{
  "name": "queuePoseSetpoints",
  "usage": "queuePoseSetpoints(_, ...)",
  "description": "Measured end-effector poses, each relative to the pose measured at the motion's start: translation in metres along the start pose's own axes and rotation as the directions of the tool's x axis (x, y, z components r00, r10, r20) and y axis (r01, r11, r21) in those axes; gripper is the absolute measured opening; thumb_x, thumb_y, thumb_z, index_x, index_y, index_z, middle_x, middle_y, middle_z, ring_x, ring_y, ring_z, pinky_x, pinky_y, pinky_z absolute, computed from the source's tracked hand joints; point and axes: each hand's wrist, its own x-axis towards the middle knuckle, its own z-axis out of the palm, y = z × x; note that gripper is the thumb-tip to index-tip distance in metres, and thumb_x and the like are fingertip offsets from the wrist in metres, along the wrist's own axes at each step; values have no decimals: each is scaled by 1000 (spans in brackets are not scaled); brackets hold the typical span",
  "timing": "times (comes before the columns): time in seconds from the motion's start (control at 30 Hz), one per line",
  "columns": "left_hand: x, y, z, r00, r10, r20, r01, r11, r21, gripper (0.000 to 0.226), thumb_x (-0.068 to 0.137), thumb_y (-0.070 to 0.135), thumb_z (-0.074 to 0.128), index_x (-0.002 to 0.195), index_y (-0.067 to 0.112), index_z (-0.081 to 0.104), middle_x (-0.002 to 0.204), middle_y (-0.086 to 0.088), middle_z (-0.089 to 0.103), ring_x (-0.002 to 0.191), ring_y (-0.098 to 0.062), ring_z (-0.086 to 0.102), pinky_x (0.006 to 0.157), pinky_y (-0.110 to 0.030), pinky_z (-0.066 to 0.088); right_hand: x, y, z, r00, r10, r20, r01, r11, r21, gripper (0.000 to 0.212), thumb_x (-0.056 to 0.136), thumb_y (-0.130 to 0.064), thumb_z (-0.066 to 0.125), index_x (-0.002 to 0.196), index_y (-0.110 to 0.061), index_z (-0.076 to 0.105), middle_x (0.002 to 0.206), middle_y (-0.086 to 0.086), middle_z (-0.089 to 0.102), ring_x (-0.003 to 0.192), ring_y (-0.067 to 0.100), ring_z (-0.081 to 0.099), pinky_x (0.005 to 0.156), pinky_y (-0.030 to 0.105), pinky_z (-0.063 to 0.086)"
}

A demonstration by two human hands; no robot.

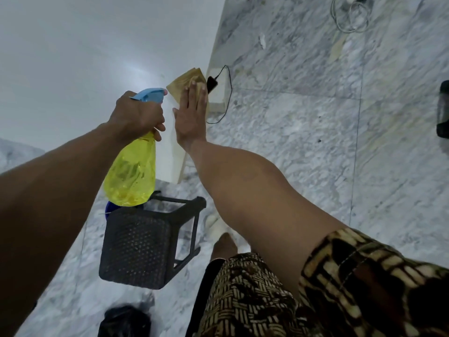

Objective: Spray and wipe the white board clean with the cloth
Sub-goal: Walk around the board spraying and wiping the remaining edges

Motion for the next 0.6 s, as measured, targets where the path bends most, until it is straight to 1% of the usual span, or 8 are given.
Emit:
queuePoseSetpoints(0.07, -10, -10, -1, 1000, -20, 1, 21, 1000, -24, 45, 91, 3, 52, 128, 23, 69, 95, -29, 72, 84, -46, 72, 77, -50, 64, -17, -5, 3, 1000, 5, 10, -5, 1000, 8, 64, 106, -37, 27, 156, -2, 6, 164, 20, -1, 150, 42, -6, 122, 49, 2)
queuePoseSetpoints(0.17, -23, -23, -4, 1000, -11, 14, 11, 999, -30, 43, 94, 3, 51, 124, 27, 69, 97, -27, 69, 71, -35, 70, 54, -33, 62, -34, -10, 7, 999, 35, 9, -35, 999, 41, 62, 106, -35, 25, 156, -4, 5, 164, 19, -2, 150, 41, -5, 123, 48, 1)
queuePoseSetpoints(0.23, -30, -32, -6, 1000, -17, 0, 17, 1000, -25, 45, 90, 5, 54, 128, 22, 69, 96, -26, 68, 64, -31, 68, 49, -30, 60, -44, -13, 11, 1000, 31, -7, -30, 998, 48, 59, 107, -32, 23, 156, -3, 6, 164, 19, -2, 150, 42, -5, 123, 48, 1)
queuePoseSetpoints(0.27, -34, -36, -7, 1000, -21, 1, 21, 1000, -17, 49, 84, 9, 56, 131, 17, 68, 94, -25, 69, 64, -32, 68, 53, -33, 62, -50, -14, 14, 1000, 19, -19, -18, 998, 57, 58, 107, -29, 22, 156, -3, 7, 164, 19, -1, 150, 41, -5, 123, 48, 1)
queuePoseSetpoints(0.33, -42, -44, -9, 999, -33, 8, 33, 999, 8, 64, 71, 18, 55, 133, 6, 66, 88, -22, 71, 72, -41, 71, 71, -47, 65, -63, -16, 22, 999, 15, -48, -11, 997, 83, 56, 107, -25, 21, 156, -2, 9, 164, 19, 1, 151, 41, -5, 123, 47, 1)
queuePoseSetpoints(0.4, -51, -55, -11, 999, -28, 24, 28, 1000, 13, 66, 69, 19, 54, 131, 2, 66, 84, -21, 72, 78, -46, 72, 82, -55, 63, -80, -21, 30, 998, 35, -62, -29, 996, 84, 56, 105, -23, 17, 156, -2, 10, 164, 18, 3, 151, 41, -4, 123, 46, 0)
queuePoseSetpoints(0.53, -70, -84, -13, 999, -2, 44, 1, 1000, 26, 55, 79, 7, 53, 133, 3, 66, 86, -22, 71, 73, -39, 70, 70, -46, 63, -114, -31, 42, 997, 10, -79, -3, 996, 94, 59, 97, -11, 7, 155, 0, 10, 164, 18, 1, 150, 42, -6, 123, 45, -8)
queuePoseSetpoints(0.6, -79, -95, -14, 998, 11, 55, -13, 999, 33, 59, 76, 8, 52, 133, 3, 66, 85, -21, 72, 72, -38, 70, 75, -50, 64, -134, -35, 46, 995, 9, -95, 0, 995, 99, 62, 93, 0, 16, 155, 2, 9, 164, 20, 0, 150, 43, -7, 123, 46, -6)
